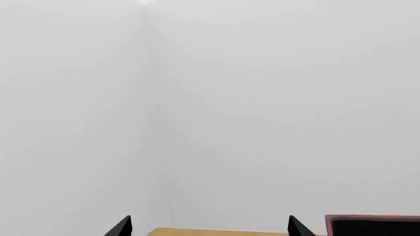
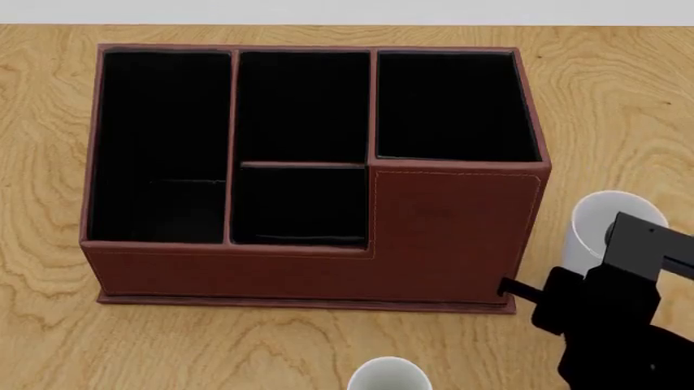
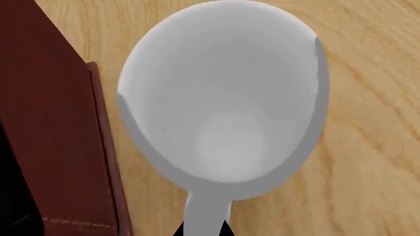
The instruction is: Pick up the white mug and place it to the right of the caddy.
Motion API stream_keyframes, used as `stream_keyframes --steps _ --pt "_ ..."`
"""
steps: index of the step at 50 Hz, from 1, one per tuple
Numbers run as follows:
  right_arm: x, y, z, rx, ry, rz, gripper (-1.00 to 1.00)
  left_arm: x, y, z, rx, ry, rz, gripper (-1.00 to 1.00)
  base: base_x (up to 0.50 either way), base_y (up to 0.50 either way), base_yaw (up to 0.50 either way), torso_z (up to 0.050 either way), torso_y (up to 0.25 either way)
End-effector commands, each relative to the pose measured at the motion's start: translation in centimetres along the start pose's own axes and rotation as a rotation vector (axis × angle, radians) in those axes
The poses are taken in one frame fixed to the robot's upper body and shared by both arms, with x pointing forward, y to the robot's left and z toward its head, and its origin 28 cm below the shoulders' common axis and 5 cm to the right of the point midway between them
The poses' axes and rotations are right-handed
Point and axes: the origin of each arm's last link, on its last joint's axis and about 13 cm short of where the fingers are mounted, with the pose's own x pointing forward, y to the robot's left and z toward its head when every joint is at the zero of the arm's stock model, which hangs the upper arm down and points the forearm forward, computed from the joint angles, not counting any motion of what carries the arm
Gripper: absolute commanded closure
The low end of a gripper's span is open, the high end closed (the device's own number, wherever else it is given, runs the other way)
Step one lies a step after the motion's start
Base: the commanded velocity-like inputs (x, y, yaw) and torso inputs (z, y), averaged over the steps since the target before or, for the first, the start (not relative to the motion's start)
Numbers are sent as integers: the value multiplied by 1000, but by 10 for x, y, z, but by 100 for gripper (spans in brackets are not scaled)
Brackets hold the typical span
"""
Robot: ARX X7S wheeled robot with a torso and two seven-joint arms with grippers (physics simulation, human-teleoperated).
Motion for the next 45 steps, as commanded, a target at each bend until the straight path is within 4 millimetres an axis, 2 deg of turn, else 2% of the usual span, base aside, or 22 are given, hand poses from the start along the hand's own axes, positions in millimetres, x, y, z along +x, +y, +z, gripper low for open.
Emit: stream_keyframes --steps 1,18,19,37,45 --pt "2 -2 -2 -9 -5 4 100 0 0 0 0 0 -1 -100 0 0 0 0 0" --pt "5 -4 -7 0 12 5 100 0 -1 -2 -3 6 0 -100 1 0 1 0 -3" --pt "5 -4 -8 5 15 4 -100 0 -1 -3 -3 7 1 -100 0 0 0 0 0" --pt "-3 -10 -13 43 23 15 -100 -1 0 -1 -7 3 1 -100 0 0 0 0 0" --pt "-18 -12 -10 46 -16 18 -100 -3 1 0 -8 2 2 -100 0 0 0 0 0"
